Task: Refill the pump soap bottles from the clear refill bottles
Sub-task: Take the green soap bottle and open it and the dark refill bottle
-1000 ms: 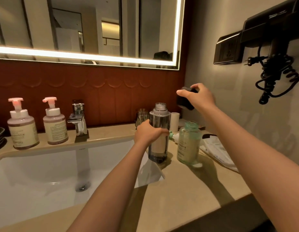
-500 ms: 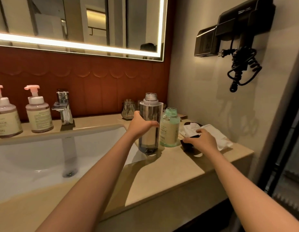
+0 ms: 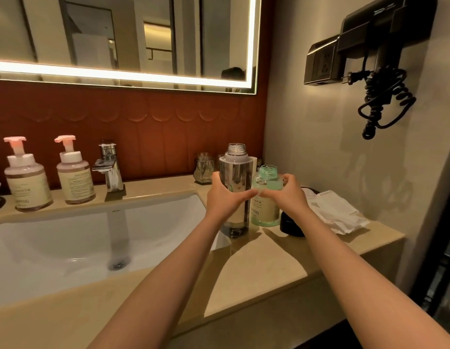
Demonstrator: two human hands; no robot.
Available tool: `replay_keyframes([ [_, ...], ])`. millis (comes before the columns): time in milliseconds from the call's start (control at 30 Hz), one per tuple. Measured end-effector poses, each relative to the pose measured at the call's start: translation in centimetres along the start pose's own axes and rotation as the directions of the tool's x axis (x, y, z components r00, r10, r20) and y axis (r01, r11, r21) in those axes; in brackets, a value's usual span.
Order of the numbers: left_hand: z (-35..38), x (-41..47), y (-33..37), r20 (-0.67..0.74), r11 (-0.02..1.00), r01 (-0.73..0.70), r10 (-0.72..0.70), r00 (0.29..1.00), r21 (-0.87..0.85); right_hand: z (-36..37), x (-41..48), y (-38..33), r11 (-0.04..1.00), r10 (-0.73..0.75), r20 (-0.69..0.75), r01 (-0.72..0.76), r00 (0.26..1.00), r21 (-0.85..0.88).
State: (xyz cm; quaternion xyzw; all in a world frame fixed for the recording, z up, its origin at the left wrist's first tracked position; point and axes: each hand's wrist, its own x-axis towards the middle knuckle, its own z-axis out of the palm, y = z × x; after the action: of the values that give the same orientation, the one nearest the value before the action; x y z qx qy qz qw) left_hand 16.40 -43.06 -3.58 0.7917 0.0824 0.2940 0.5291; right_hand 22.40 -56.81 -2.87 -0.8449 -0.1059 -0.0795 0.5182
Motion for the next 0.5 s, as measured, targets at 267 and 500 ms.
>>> replay_keyframes([
  [267, 0.6, -0.2, -1.0, -0.043, 1.000, -0.022, 0.021, 0.999, -0.019, 1.9, 1.2, -0.5, 0.995, 0.005, -0.038, -0.008, 0.999, -0.096],
  [500, 0.3, -0.2, -0.8, -0.036, 0.999, -0.032, 0.033, 0.999, 0.029, 1.3, 0.3, -0.3, 1.000, 0.004, -0.004, -0.004, 1.000, 0.000],
])
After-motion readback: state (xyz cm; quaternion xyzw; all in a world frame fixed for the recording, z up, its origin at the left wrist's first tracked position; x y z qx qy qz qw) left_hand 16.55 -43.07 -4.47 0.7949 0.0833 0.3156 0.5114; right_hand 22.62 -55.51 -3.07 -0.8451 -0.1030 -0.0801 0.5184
